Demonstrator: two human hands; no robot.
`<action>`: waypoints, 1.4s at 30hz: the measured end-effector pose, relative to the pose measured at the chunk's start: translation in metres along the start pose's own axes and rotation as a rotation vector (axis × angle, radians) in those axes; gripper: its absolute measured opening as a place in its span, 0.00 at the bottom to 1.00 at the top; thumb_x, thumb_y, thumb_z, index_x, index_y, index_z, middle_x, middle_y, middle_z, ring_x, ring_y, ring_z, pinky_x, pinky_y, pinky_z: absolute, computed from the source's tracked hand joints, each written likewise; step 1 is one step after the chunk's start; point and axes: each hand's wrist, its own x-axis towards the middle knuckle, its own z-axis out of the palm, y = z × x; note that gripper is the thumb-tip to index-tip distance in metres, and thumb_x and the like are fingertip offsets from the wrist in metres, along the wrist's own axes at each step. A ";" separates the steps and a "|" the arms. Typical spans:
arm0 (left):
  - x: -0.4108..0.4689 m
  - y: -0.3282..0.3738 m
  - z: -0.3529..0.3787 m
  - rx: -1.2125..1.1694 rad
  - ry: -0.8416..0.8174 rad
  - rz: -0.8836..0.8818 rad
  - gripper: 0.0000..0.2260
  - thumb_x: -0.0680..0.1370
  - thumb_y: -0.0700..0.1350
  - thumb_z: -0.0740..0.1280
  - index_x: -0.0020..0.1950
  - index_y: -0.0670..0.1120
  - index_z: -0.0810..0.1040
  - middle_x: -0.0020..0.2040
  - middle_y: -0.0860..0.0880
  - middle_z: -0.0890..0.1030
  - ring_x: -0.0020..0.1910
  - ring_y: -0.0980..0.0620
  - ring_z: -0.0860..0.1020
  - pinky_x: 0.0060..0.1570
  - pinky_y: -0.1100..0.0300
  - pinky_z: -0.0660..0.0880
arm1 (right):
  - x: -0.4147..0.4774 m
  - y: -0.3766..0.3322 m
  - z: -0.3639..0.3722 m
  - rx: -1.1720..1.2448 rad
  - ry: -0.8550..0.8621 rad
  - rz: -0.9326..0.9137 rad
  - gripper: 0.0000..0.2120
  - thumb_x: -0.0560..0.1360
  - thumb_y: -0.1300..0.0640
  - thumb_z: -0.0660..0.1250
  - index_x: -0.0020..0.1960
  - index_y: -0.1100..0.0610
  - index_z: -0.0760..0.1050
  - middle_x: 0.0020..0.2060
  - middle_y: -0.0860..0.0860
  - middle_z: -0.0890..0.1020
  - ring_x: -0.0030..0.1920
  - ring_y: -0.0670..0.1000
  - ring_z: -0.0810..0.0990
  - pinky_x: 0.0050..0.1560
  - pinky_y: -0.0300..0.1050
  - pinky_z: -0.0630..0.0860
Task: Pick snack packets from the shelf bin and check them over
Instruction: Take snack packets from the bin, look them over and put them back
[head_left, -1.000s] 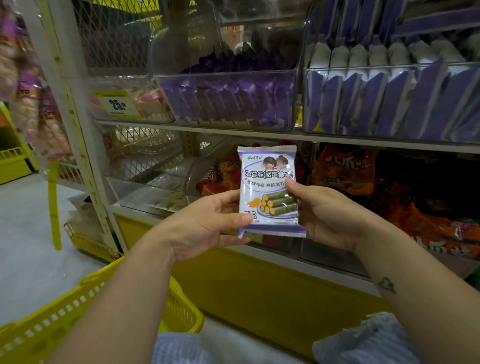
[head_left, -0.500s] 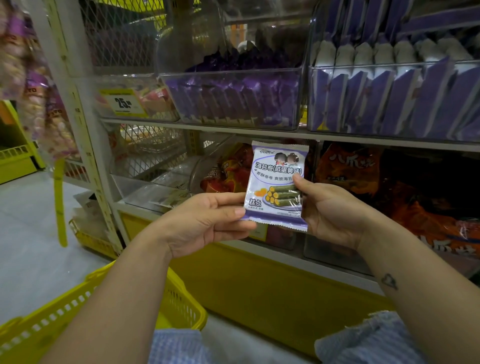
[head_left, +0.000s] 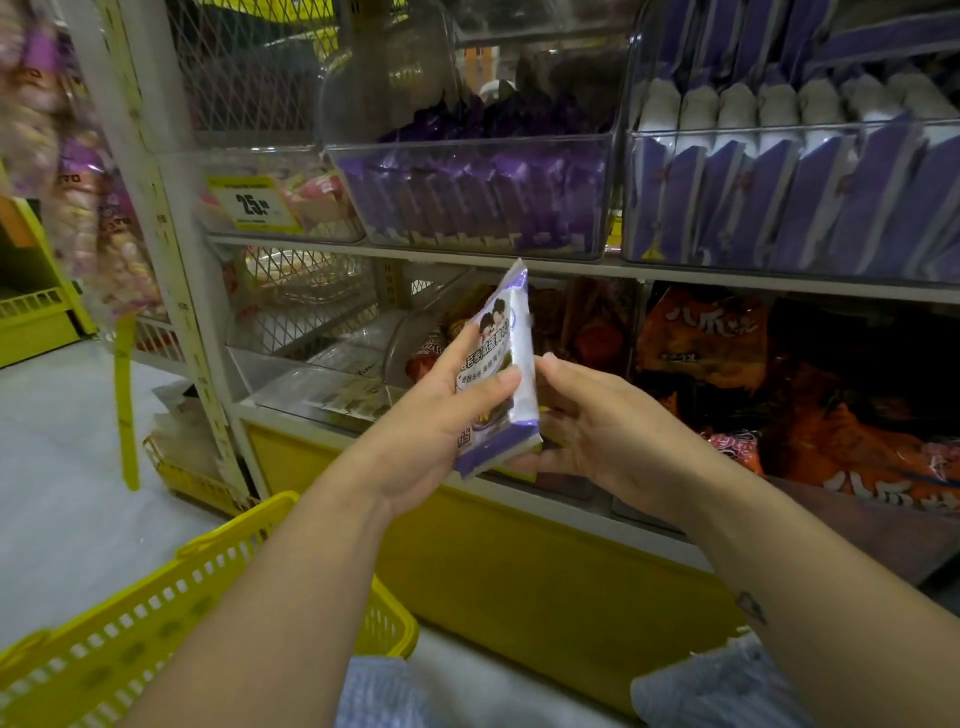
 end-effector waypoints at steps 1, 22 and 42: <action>0.000 0.002 0.000 -0.066 -0.031 -0.028 0.38 0.71 0.49 0.73 0.77 0.59 0.59 0.64 0.51 0.79 0.56 0.48 0.82 0.47 0.54 0.80 | 0.000 0.000 -0.001 0.000 -0.007 -0.007 0.16 0.83 0.50 0.53 0.66 0.49 0.75 0.58 0.52 0.82 0.58 0.54 0.81 0.49 0.46 0.81; -0.003 0.004 0.002 -0.459 -0.149 -0.077 0.22 0.77 0.44 0.54 0.71 0.45 0.70 0.64 0.39 0.78 0.61 0.40 0.79 0.60 0.44 0.76 | 0.009 0.005 -0.010 0.130 0.210 -0.099 0.23 0.73 0.63 0.69 0.67 0.57 0.70 0.52 0.53 0.85 0.50 0.52 0.85 0.46 0.46 0.83; 0.003 -0.002 -0.004 -0.151 0.171 0.198 0.15 0.75 0.43 0.65 0.62 0.50 0.75 0.57 0.46 0.81 0.56 0.47 0.79 0.52 0.46 0.79 | 0.000 0.000 0.002 -0.321 0.273 -0.443 0.20 0.76 0.61 0.68 0.60 0.40 0.72 0.50 0.46 0.81 0.52 0.41 0.81 0.42 0.39 0.81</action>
